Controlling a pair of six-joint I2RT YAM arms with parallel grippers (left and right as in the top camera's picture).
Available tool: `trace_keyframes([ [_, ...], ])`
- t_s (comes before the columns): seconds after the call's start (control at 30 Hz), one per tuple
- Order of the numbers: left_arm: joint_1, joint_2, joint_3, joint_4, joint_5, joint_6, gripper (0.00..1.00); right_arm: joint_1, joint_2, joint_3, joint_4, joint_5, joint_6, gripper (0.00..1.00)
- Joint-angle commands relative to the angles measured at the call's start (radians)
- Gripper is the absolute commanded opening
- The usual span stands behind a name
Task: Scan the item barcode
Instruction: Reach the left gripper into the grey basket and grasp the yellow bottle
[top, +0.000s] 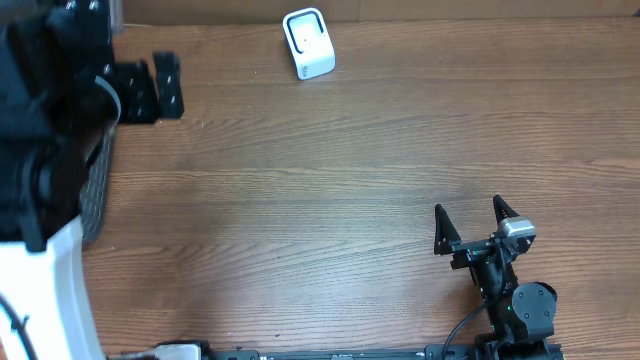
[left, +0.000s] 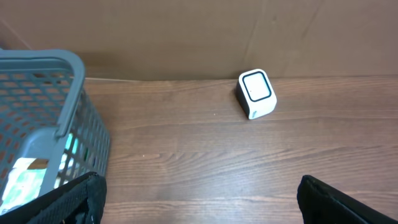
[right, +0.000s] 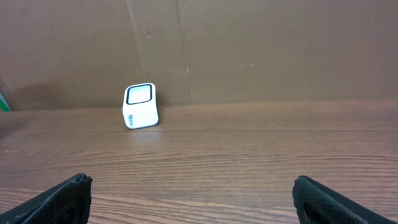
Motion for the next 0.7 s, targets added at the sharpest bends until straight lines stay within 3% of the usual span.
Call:
trace_keyframes([
  [0.0, -0.001, 0.034, 0.034, 0.02, -0.054, 0.024, 0.99, -0.006, -0.007, -0.011, 0.003, 0.001, -0.003, 1.0],
  [0.13, -0.001, 0.017, 0.038, 0.036, -0.11, 0.06, 0.99, -0.006, -0.007, -0.011, 0.003, 0.001, -0.003, 1.0],
  [0.23, 0.012, 0.001, 0.038, 0.051, -0.331, 0.125, 0.99, -0.006, -0.007, -0.011, 0.002, 0.001, -0.003, 1.0],
  [0.3, 0.056, 0.006, 0.037, 0.052, -0.352, 0.178, 1.0, -0.006, -0.007, -0.011, 0.003, 0.001, -0.003, 1.0],
  [0.5, 0.286, 0.021, 0.037, 0.018, -0.297, 0.184, 1.0, -0.006, -0.007, -0.011, 0.003, 0.001, -0.003, 1.0],
  [0.67, 0.558, 0.068, 0.035, 0.023, -0.087, 0.192, 0.99, -0.006, -0.007, -0.011, 0.003, 0.001, -0.003, 1.0],
])
